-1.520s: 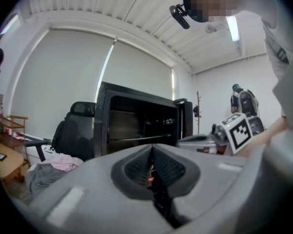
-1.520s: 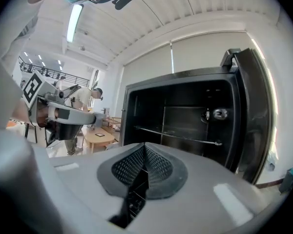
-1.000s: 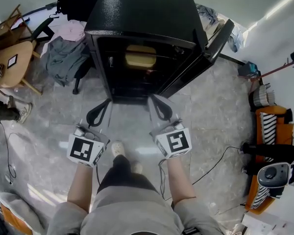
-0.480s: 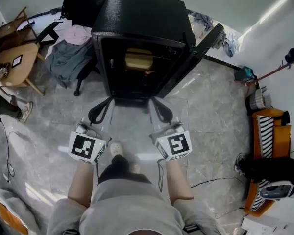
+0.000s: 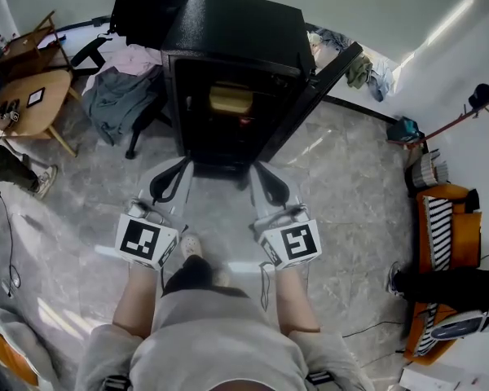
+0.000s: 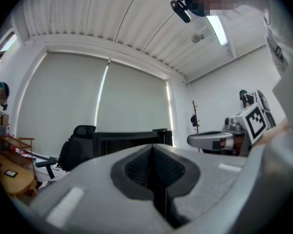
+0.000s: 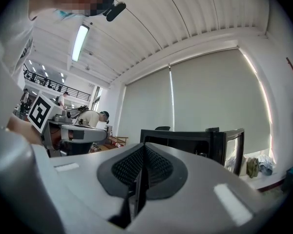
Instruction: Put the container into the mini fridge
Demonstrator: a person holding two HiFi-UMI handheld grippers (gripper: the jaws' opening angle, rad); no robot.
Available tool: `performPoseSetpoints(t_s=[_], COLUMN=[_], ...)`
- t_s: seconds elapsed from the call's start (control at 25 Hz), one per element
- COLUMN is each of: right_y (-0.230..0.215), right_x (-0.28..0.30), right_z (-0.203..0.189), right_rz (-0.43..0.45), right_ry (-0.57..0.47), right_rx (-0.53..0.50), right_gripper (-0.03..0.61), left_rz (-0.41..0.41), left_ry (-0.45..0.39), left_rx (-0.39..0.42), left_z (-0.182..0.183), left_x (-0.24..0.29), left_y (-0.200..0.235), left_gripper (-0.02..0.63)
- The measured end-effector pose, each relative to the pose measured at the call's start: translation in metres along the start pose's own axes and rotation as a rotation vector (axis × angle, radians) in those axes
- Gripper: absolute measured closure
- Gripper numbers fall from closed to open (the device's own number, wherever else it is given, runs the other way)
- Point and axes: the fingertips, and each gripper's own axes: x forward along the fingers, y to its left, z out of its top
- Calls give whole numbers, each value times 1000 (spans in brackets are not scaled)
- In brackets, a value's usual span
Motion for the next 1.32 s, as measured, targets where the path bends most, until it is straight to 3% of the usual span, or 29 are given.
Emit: performPoseSetpoints(t_s=[0.76, 1.32], right_y=[25, 30], right_x=[-59, -60], right_z=[26, 31], right_rz=[15, 32], right_ry=[-56, -57], right_rx=[-14, -9], right_gripper=[577, 577], left_rz=[15, 32], left_ry=[-50, -51], left_rx=[6, -13], left_z=[24, 33], left_x=[-37, -37], left_y=[-54, -59], left_gripper=[612, 612])
